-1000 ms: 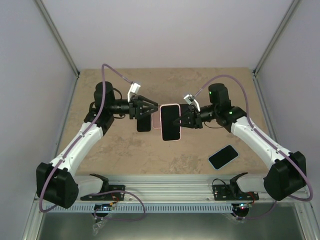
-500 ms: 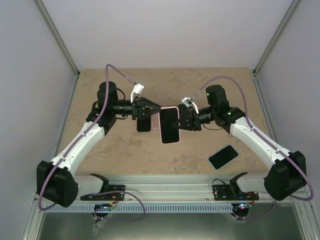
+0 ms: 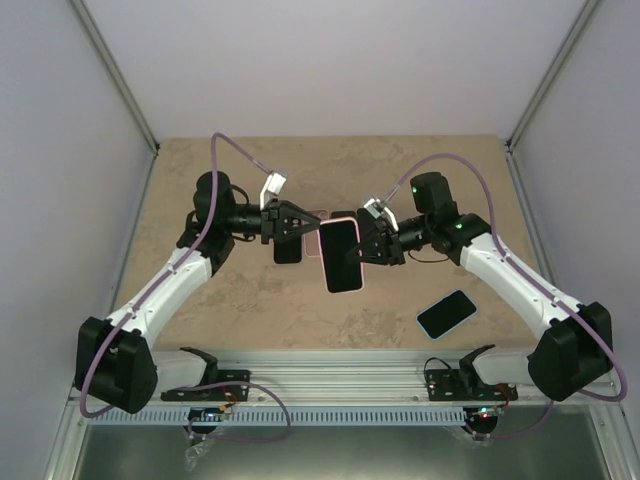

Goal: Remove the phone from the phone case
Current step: Remove the phone case from the phone.

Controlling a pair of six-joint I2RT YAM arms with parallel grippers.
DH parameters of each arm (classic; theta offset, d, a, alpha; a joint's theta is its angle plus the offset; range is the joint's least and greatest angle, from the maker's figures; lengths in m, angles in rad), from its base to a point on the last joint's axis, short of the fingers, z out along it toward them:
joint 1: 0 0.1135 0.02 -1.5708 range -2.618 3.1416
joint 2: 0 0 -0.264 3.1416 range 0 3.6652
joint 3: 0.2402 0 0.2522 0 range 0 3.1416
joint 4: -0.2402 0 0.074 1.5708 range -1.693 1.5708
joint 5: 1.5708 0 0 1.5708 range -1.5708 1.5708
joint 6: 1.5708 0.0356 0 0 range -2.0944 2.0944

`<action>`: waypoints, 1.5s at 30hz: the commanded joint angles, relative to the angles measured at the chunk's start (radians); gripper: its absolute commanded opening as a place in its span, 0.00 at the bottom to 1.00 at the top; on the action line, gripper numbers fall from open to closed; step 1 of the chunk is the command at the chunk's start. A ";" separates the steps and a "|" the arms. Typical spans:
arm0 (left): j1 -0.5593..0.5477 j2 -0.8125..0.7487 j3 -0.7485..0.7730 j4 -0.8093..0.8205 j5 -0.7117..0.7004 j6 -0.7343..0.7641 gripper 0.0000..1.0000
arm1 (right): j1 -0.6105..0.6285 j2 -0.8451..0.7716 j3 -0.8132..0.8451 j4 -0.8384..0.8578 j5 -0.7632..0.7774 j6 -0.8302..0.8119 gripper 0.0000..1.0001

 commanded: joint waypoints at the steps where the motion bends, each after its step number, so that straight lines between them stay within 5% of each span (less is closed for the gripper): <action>1: 0.039 0.041 -0.052 0.128 -0.027 -0.095 0.15 | 0.021 -0.043 0.074 0.003 -0.213 -0.098 0.01; 28: 0.071 0.087 -0.107 0.261 -0.033 -0.175 0.07 | 0.062 -0.058 0.144 -0.203 -0.287 -0.285 0.01; 33: 0.071 0.026 -0.111 0.319 -0.010 -0.185 0.45 | 0.051 -0.059 0.123 -0.121 -0.223 -0.193 0.01; 36: 0.070 -0.025 -0.058 0.118 0.013 -0.035 0.52 | 0.033 -0.060 0.085 -0.040 -0.165 -0.101 0.00; 43: 0.017 -0.047 0.156 -0.678 -0.014 0.608 0.57 | 0.022 -0.046 0.055 0.032 -0.086 -0.023 0.00; 45: -0.024 -0.047 0.193 -0.737 -0.037 0.669 0.60 | 0.021 -0.040 0.053 0.040 -0.080 -0.017 0.01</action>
